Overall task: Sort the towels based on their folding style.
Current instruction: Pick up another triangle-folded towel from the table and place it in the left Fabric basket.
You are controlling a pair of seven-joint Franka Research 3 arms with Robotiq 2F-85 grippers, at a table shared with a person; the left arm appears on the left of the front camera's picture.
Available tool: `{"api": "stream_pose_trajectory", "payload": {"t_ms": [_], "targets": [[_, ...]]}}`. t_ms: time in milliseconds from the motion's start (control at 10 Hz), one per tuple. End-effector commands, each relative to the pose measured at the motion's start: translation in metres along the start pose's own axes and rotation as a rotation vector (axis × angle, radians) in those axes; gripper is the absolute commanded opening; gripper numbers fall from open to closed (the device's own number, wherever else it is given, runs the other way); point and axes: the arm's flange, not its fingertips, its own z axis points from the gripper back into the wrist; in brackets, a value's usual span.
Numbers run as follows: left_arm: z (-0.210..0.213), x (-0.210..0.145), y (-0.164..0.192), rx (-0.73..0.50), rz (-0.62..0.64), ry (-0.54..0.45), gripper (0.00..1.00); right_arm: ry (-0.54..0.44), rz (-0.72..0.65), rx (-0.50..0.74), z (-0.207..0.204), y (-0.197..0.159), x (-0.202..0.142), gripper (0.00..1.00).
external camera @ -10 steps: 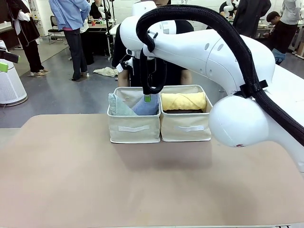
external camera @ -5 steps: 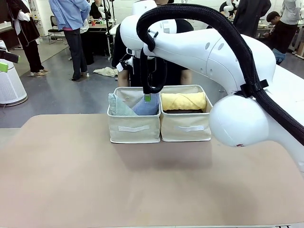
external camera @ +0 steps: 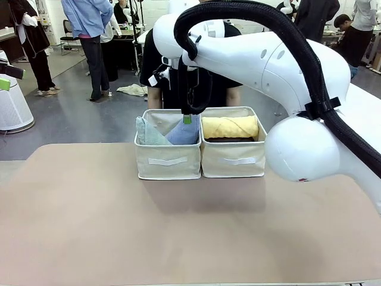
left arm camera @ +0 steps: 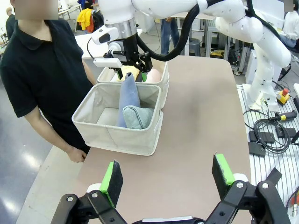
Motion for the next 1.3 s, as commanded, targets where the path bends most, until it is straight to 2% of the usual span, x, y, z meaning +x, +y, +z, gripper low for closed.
{"api": "stream_pose_trajectory", "payload": {"t_ms": [0,200,400,600,1100,1200], "targets": [[0.001,0.001,-0.001,-0.005,-0.005,-0.014,1.0,-0.002,-0.068,-0.024,0.005,0.031,-0.031,1.0],[0.001,0.001,-0.001,-0.005,-0.005,-0.014,1.0,0.0,-0.127,-0.04,0.011,0.045,-0.058,1.0],[0.001,0.001,-0.001,-0.005,-0.005,-0.014,1.0,0.103,-0.197,0.015,0.007,0.057,-0.086,1.0],[0.001,0.001,-0.001,-0.005,-0.005,-0.014,1.0,0.16,-0.252,0.024,0.008,0.077,-0.113,1.0],[0.001,0.001,-0.001,-0.005,-0.005,-0.014,1.0,0.138,-0.453,0.032,-0.001,0.132,-0.194,1.0],[0.001,0.001,-0.001,-0.005,-0.005,-0.014,1.0,0.166,-0.482,0.054,-0.005,0.141,-0.208,1.0]]}}
